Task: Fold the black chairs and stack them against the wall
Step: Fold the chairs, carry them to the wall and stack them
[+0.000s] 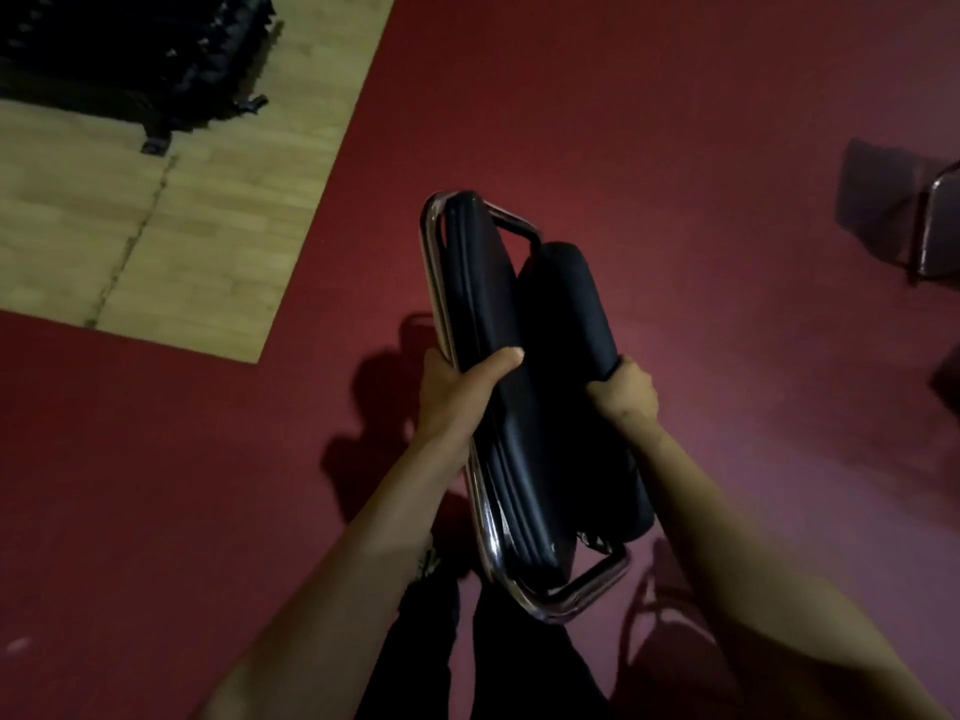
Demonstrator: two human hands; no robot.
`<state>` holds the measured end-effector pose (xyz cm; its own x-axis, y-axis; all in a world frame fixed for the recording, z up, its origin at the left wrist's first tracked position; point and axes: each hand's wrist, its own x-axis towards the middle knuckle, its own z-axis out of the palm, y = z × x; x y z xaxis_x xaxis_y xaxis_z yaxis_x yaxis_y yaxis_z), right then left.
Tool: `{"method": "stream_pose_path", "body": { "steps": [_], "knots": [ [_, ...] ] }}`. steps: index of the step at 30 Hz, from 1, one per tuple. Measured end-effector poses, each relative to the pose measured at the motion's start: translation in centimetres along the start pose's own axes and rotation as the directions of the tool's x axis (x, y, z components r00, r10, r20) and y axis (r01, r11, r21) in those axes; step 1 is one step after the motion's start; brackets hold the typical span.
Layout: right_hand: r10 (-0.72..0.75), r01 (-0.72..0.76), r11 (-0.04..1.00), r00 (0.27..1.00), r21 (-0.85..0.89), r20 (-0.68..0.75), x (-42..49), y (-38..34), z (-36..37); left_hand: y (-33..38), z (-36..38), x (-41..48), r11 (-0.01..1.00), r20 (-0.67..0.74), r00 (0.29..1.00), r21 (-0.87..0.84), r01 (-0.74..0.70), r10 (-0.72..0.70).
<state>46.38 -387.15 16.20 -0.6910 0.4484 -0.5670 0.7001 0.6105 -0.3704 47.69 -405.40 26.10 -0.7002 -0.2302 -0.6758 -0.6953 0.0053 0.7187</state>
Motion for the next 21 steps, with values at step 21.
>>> {"method": "stream_pose_path", "body": {
  "steps": [21],
  "knots": [
    [-0.533, 0.755, 0.581, 0.635, -0.304, 0.559, -19.0, -18.5, 14.7, -4.3, -25.5, -13.2, 0.8, -0.395, 0.917, -0.534, -0.274, 0.05]
  ]
}}
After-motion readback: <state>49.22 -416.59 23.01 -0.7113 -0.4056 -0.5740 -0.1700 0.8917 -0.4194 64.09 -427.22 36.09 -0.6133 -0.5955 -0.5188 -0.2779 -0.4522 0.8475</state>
